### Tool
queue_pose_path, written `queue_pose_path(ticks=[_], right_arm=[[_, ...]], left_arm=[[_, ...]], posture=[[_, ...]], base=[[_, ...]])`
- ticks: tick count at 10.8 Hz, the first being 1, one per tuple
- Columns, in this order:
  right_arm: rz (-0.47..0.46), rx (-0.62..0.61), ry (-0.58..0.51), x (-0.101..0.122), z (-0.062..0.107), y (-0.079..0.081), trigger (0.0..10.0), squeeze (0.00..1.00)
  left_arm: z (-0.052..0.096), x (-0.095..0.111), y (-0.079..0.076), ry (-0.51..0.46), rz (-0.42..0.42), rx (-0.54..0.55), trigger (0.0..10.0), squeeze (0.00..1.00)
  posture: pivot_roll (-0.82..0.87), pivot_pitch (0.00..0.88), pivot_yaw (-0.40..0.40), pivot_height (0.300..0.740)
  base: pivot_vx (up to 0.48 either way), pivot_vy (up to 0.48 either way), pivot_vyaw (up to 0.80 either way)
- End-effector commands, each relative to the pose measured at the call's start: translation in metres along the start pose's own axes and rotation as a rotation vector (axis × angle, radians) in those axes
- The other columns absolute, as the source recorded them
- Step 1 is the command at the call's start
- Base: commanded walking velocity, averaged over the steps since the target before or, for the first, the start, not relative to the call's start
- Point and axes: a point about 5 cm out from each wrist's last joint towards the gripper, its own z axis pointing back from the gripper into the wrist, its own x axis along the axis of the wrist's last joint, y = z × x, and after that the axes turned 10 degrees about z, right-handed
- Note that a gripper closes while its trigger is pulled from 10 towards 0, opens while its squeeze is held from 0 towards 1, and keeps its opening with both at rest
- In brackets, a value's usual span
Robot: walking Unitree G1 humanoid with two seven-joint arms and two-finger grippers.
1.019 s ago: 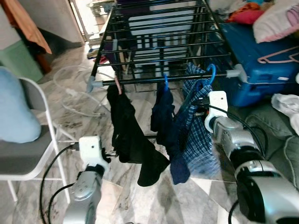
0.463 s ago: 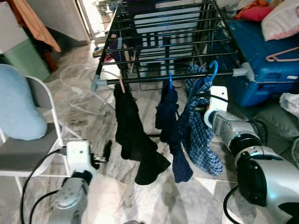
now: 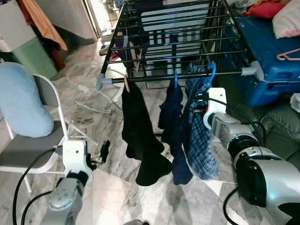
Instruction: Hang hanger
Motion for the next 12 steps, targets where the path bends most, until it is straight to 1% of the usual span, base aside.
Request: queue_pose_path(ticks=[1,2,3,4,5,6,7,8,9,11,12], right_arm=[[0.052,-0.036,-0.116,0.016,0.002,-0.007,10.0,0.0],[0.053,-0.076,-0.162,0.008,0.005,-0.015,10.0,0.0],[0.047,-0.095,-0.177,-0.002,0.008,-0.019,10.0,0.0],[0.062,-0.135,-0.224,-0.018,0.019,-0.02,10.0,0.0],[0.059,-0.156,-0.239,-0.03,0.031,-0.018,10.0,0.0],[0.063,-0.158,-0.252,-0.036,0.039,-0.014,10.0,0.0],[0.057,-0.152,-0.257,-0.041,0.045,-0.009,10.0,0.0],[0.065,-0.149,-0.262,-0.046,0.058,-0.005,10.0,0.0],[0.067,-0.151,-0.254,-0.05,0.064,-0.007,10.0,0.0],[0.078,-0.143,-0.216,-0.057,0.067,-0.01,10.0,0.0],[0.071,-0.141,-0.194,-0.059,0.068,-0.008,10.0,0.0]], left_arm=[[-0.002,0.009,0.0,-0.021,0.019,0.01,10.0,0.0],[-0.005,0.012,-0.005,-0.035,0.043,-0.001,10.0,0.0],[-0.008,0.01,-0.006,-0.026,0.051,0.002,10.0,0.0],[-0.012,0.008,-0.008,-0.024,0.071,-0.004,10.0,0.0],[-0.015,0.005,-0.013,-0.027,0.095,-0.015,10.0,0.0],[-0.017,0.004,-0.016,-0.034,0.116,-0.019,10.0,0.0],[-0.02,0.003,-0.02,-0.04,0.126,-0.019,10.0,0.0],[-0.021,0.001,-0.021,-0.054,0.141,-0.011,10.0,0.0],[-0.022,-0.003,-0.021,-0.065,0.148,-0.001,10.0,0.0],[-0.027,-0.007,-0.024,-0.082,0.167,0.013,10.0,0.0],[-0.033,-0.006,-0.027,-0.096,0.161,0.003,10.0,0.0]], posture=[[0.07,0.029,0.165,0.74],[0.03,0.023,0.163,0.74],[0.01,0.02,0.162,0.74],[-0.02,0.011,0.156,0.74],[-0.05,0.0,0.146,0.74],[-0.07,0.0,0.136,0.74],[-0.09,0.0,0.118,0.74],[-0.11,0.0,0.094,0.74],[-0.12,0.0,0.066,0.74],[-0.13,0.0,0.024,0.74],[-0.14,0.0,0.01,0.74]], base=[[0.0,0.0,0.0],[0.0,0.0,0.0],[0.0,0.0,0.0],[0.0,0.0,0.0],[0.0,0.0,0.0],[0.0,0.0,0.0],[0.0,0.0,0.0],[0.0,0.0,0.0],[0.0,0.0,0.0],[0.0,0.0,0.0],[0.0,0.0,0.0]])
